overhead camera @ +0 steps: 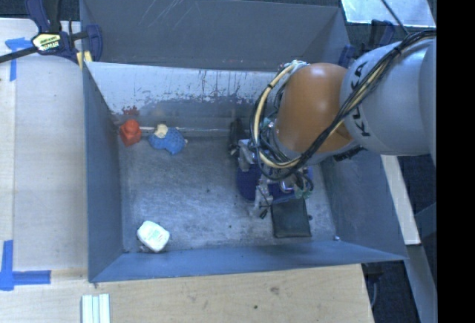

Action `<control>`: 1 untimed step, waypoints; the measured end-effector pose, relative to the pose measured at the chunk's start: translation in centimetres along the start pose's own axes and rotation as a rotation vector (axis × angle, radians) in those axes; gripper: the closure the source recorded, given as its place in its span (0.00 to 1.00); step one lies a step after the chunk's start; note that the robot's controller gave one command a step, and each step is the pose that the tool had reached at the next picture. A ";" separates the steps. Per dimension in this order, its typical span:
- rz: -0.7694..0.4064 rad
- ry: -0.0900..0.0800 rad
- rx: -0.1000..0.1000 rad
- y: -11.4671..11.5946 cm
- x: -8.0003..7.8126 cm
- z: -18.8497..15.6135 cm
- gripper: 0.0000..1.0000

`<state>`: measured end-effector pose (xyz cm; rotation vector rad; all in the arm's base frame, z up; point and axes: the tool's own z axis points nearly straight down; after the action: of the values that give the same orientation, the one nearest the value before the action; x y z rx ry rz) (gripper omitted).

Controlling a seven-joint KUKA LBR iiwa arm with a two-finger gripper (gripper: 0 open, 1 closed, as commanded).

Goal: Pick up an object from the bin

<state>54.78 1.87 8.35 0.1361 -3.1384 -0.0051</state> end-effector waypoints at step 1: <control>-0.227 0.003 -0.003 -6.0 -1.5 0.9 0.00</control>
Offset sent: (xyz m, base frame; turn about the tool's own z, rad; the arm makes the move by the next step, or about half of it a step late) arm 0.0196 -0.0613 -0.0135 -0.2219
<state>56.77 -3.98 7.40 0.4902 -3.0998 -0.0089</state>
